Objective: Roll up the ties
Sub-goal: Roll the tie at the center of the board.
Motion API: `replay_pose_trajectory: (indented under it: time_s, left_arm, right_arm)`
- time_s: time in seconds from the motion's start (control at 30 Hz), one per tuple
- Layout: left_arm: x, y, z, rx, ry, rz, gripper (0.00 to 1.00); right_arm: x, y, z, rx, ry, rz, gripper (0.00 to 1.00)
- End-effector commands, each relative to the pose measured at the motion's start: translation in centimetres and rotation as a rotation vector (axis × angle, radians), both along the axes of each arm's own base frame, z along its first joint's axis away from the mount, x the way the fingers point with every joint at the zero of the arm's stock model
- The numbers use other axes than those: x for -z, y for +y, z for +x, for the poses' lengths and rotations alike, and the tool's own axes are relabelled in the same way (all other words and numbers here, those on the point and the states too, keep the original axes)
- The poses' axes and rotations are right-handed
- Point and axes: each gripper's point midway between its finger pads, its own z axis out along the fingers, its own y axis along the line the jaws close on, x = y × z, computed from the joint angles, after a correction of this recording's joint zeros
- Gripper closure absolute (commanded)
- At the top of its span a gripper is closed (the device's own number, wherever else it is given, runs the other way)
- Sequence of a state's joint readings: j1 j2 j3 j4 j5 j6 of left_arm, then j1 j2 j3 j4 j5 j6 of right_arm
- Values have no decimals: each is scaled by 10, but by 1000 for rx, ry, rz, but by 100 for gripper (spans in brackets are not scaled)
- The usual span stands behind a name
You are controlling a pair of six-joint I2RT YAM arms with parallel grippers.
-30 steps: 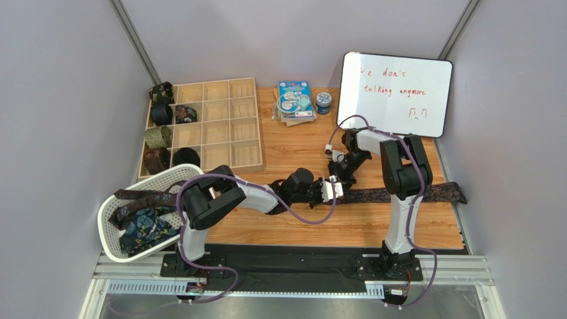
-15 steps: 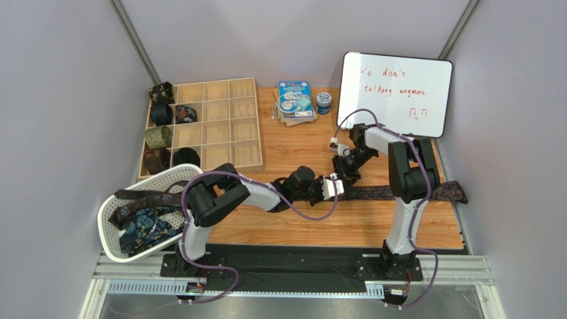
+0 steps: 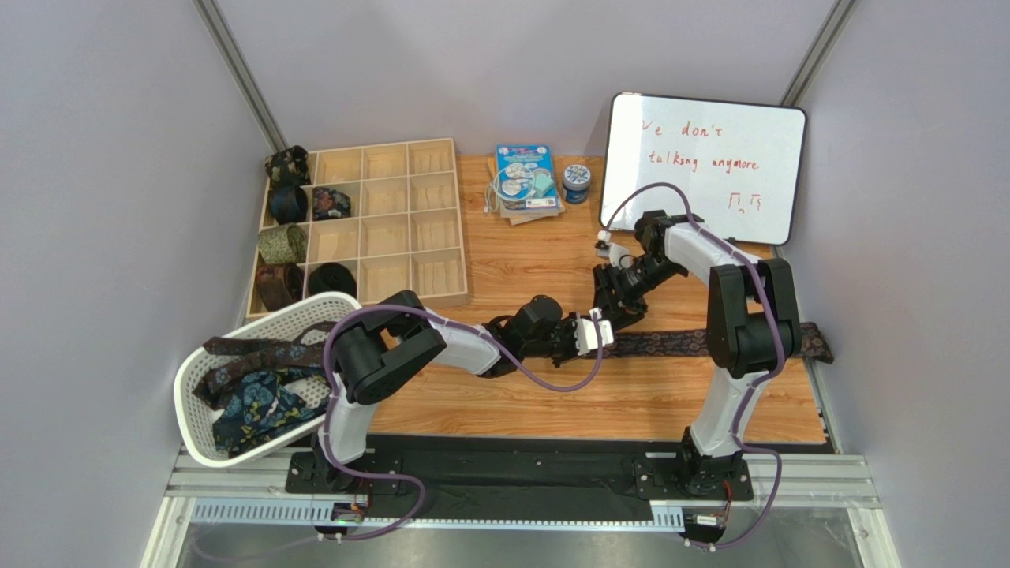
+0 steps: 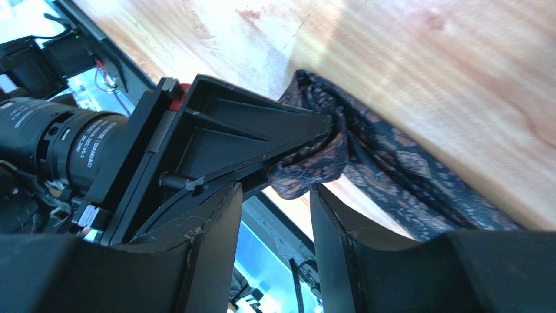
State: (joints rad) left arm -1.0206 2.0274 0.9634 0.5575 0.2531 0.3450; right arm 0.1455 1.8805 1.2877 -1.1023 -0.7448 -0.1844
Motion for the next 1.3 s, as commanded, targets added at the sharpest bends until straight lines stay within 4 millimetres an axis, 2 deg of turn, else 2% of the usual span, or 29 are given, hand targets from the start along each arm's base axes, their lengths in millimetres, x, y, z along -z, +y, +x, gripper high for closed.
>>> replay_pose_trajectory:
  time_s: [0.0, 0.23, 0.3, 0.37, 0.43, 0.47, 0.53, 0.57, 0.6, 0.67, 0.7, 0.77, 0.8, 0.9, 1.03, 1.07, 1.1, 1.13, 1.27]
  left_arm:
    - [145, 133, -80, -30, 360, 589, 82]
    - [143, 133, -78, -36, 358, 583, 81]
    - [142, 132, -77, -40, 357, 579, 80]
    - [141, 133, -75, -44, 354, 575, 79]
    - [139, 132, -74, -47, 347, 568, 78]
    - [138, 132, -72, -49, 343, 563, 77]
    - [131, 129, -65, -62, 321, 542, 67]
    - [128, 129, -60, -69, 317, 526, 63]
    - [120, 126, -56, -71, 301, 497, 55]
    - [109, 124, -52, -67, 302, 456, 47]
    - [96, 122, -45, -79, 289, 409, 42]
    - [80, 117, -42, -61, 289, 345, 37]
    - [64, 114, -36, -65, 264, 294, 33]
    - [37, 104, -38, -24, 247, 203, 25]
    - [13, 96, -38, -4, 230, 128, 22]
    - [7, 95, -41, 11, 222, 108, 15]
    - [1, 93, -38, 29, 187, 87, 13]
    - [-2, 91, -38, 40, 171, 75, 7]
    - [-16, 78, -23, 59, 79, 47, 6]
  right_arm:
    - [-7, 5, -7, -9, -10, 43, 51]
    - [20, 6, -8, -26, -17, -38, 51]
    - [26, 6, -5, -20, -25, -65, 62]
    - [35, -3, -3, -14, -36, -129, 76]
    - [41, -11, -2, -12, -43, -174, 85]
    - [43, -13, -2, -8, -42, -186, 94]
    - [49, -17, -4, -3, -30, -211, 100]
    - [51, -18, -5, -1, -25, -217, 100]
    - [53, -20, -5, 2, -22, -226, 100]
    - [61, -23, -6, 3, -7, -256, 100]
    - [64, -25, -7, 6, 2, -267, 100]
    - [73, -27, -7, 12, 23, -290, 100]
    - [75, -28, -6, 11, 20, -298, 100]
    - [83, -26, -4, 13, 36, -307, 100]
    - [81, -12, -8, -14, 25, -283, 100]
    - [80, -10, -8, -21, 22, -281, 100]
    - [78, -6, -8, -32, 12, -279, 100]
    - [78, -4, -8, -37, 12, -276, 100]
    - [78, 0, -8, -57, 5, -267, 100]
